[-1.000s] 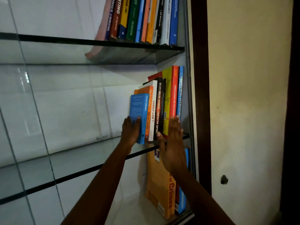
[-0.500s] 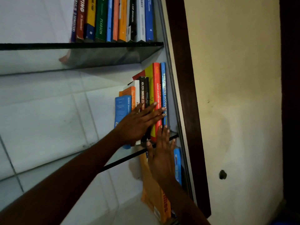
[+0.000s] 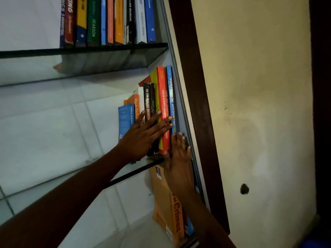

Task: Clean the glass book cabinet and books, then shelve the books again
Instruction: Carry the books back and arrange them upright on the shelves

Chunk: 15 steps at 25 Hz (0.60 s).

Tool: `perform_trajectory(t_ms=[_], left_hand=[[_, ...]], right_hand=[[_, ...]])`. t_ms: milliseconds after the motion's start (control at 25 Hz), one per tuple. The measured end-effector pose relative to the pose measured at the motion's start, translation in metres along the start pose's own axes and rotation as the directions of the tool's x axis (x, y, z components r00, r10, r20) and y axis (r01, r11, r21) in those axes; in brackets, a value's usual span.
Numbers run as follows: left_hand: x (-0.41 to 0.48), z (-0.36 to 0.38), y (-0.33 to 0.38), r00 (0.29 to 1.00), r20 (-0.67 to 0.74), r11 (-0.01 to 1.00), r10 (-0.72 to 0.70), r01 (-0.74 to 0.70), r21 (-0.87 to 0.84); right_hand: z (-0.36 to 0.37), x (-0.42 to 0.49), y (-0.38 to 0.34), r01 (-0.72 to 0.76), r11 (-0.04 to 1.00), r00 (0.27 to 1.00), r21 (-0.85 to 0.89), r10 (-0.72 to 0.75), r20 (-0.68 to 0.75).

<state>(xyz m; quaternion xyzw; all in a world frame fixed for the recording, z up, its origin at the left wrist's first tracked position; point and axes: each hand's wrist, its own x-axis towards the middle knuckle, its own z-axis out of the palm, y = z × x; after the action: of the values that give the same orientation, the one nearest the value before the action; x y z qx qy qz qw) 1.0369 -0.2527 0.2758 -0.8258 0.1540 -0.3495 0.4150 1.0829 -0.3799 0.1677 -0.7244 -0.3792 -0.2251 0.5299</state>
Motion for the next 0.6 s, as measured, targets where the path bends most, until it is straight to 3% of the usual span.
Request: perform_trajectory(t_ms=[80,240,360,480,600], left_hand=[[-0.001,-0.002,-0.003,1.000,-0.012,0.999,0.023,-0.023,0.023],[-0.002,-0.004,-0.001,0.999,-0.028,1.000,0.023,-0.024,-0.017],[0.003,-0.014,0.008,0.999,0.031,0.999,-0.033,0.033,-0.018],[-0.004,-0.027,0.032,0.978,0.037,0.974,-0.205,0.207,-0.086],[-0.034,-0.045,0.093,0.886,0.023,0.823,-0.462,0.438,-0.362]], right_hand=[[-0.004,0.003,0.002,-0.008,0.999,0.999,0.053,0.007,0.035],[-0.003,0.006,0.009,0.021,0.996,0.983,-0.083,-0.006,0.181],[-0.026,0.015,0.009,0.069,0.995,0.941,-0.070,-0.042,0.336],[-0.048,0.002,0.006,0.041,0.993,0.932,0.114,-0.079,0.354],[-0.070,-0.034,0.012,-0.055,0.950,0.939,0.307,-0.055,0.339]])
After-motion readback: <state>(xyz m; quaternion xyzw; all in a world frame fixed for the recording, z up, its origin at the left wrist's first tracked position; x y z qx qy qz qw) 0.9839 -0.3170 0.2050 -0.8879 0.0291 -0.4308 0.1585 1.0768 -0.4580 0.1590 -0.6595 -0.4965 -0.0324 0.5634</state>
